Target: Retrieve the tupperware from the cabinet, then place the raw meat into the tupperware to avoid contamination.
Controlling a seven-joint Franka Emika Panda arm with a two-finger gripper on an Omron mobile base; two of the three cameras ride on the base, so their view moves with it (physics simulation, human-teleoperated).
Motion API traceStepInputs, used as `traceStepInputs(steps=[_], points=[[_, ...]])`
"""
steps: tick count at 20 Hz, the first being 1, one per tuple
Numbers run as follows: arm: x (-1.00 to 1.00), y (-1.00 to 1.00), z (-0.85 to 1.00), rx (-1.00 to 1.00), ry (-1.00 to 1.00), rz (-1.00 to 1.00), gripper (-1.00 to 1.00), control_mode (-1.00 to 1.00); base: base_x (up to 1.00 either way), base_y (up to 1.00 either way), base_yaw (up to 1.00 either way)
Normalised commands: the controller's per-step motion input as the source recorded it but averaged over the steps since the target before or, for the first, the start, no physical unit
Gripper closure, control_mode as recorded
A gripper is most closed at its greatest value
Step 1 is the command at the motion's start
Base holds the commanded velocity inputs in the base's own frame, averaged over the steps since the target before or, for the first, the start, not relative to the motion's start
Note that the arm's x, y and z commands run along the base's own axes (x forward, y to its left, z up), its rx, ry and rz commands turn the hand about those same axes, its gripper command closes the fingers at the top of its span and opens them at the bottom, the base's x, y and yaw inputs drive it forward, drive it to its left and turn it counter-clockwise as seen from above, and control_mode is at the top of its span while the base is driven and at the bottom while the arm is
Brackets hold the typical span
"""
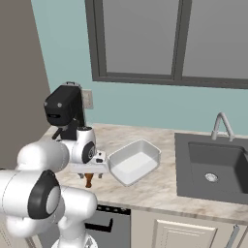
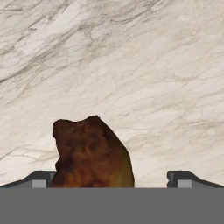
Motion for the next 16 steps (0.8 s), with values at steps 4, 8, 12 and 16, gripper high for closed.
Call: traceStepInputs(steps=[4, 8, 12, 16], points=[[-0.1, 0.0, -0.33, -0.02, 0.03, 0.0, 1.0, -1.0, 0.0, 0.0, 0.0], [-0.06, 0.0, -0.2, -0.01, 0.0, 0.0, 1.0, -1.0, 0.0, 0.0, 0.0], [0.0, 0.0, -0.07, 0.0, 0.0, 0.0, 1.0, -1.0, 0.0, 0.0, 0.0], [-0.01, 0.0, 0.0, 0.0, -0.01, 0.0, 1.0, -1.0, 0.0, 0.0, 0.0]])
